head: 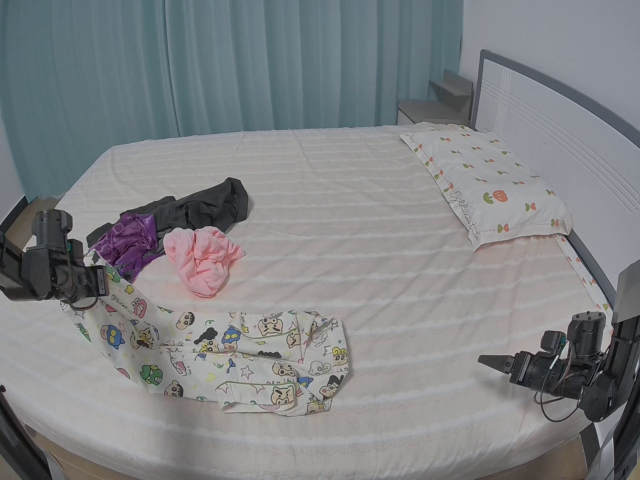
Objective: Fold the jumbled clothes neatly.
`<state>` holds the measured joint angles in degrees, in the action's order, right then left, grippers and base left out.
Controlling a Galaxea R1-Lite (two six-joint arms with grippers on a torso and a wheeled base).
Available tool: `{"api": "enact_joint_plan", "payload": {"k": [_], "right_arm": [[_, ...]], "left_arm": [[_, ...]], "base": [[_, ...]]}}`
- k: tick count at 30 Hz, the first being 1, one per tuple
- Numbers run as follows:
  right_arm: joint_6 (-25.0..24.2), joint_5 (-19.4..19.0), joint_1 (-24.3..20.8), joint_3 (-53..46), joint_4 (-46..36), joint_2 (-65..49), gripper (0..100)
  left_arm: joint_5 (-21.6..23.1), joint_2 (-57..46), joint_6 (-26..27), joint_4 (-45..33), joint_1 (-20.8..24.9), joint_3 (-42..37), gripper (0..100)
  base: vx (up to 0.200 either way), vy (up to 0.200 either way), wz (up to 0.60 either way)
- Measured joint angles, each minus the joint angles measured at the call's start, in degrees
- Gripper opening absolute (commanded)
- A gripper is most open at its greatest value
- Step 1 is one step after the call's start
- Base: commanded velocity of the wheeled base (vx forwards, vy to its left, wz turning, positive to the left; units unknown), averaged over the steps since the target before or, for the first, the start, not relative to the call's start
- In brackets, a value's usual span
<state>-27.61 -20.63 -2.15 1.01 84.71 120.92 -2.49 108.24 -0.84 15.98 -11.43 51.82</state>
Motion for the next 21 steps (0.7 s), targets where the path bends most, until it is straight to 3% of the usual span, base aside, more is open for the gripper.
{"api": "enact_joint_plan", "payload": {"k": [8, 17, 21], "right_arm": [[0.0, 0.0, 0.0, 0.0, 0.0, 0.0, 100], [0.0, 0.0, -0.5, 0.0, 0.0, 0.2, 100], [0.1, 0.0, -0.7, 0.0, 0.1, 0.5, 100]], "left_arm": [[-6.1, -1.0, -7.6, -0.2, 18.1, -0.9, 0], [-9.2, 3.0, -16.2, -0.2, 33.3, 1.7, 0], [-10.5, 6.6, -19.4, -0.1, 37.6, 5.1, 0]], "base": [[0.000, 0.000, 0.00], [0.000, 0.000, 0.00], [0.000, 0.000, 0.00]]}}
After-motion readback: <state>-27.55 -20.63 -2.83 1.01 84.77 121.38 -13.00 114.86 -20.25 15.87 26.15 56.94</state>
